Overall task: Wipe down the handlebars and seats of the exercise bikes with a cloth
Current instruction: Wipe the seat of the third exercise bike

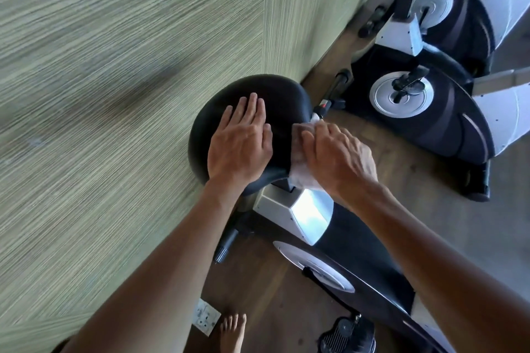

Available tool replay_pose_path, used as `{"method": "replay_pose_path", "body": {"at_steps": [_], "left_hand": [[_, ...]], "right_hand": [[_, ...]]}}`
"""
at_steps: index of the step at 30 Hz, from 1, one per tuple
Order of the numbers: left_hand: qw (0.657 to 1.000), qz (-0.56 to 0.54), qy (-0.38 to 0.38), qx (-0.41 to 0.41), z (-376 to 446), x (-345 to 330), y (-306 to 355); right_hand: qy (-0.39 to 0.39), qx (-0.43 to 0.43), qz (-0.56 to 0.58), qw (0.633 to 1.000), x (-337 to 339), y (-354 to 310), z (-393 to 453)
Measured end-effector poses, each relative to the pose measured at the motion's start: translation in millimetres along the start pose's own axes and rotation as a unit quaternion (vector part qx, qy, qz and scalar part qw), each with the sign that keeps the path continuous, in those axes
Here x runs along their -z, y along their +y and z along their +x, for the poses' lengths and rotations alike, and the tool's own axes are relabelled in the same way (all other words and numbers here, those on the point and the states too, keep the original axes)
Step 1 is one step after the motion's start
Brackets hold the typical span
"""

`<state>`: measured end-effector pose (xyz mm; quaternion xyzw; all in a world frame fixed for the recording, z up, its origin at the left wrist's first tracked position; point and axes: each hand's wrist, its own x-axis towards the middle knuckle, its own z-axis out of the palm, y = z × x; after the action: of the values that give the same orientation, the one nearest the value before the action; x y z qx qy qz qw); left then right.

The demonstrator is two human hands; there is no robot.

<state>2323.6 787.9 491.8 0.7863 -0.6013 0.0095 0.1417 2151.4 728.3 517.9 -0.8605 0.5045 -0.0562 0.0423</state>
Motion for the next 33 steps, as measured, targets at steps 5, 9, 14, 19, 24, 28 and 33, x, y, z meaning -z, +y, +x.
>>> {"method": "replay_pose_path", "body": {"at_steps": [5,9,14,19,24,28,33], "left_hand": [[1.0,0.007,-0.013,0.004,6.2,-0.2,-1.7],[1.0,-0.007,0.003,-0.005,1.6,1.4,-4.1],[1.0,-0.001,0.011,-0.003,2.4,0.2,-0.7],[1.0,0.0,0.003,0.005,4.1,0.5,-0.9],[1.0,-0.008,0.008,-0.005,0.9,1.7,-2.6],[1.0,-0.002,0.009,-0.002,1.5,0.6,-1.1],[1.0,0.003,0.007,0.004,0.6,0.1,2.5]], "right_hand": [[-0.108,-0.031,0.073,0.991,-2.6,-26.4,62.9],[0.011,0.086,0.014,0.996,-5.0,-3.7,1.0],[0.079,0.13,-0.016,0.988,-14.4,19.4,-26.5],[0.013,0.042,-0.011,0.999,-5.0,-19.1,18.7],[0.084,0.124,-0.02,0.989,-11.2,-6.2,2.6],[0.169,0.278,-0.028,0.945,-26.3,37.9,-27.0],[0.199,0.272,-0.055,0.94,-30.3,35.1,-25.0]]}}
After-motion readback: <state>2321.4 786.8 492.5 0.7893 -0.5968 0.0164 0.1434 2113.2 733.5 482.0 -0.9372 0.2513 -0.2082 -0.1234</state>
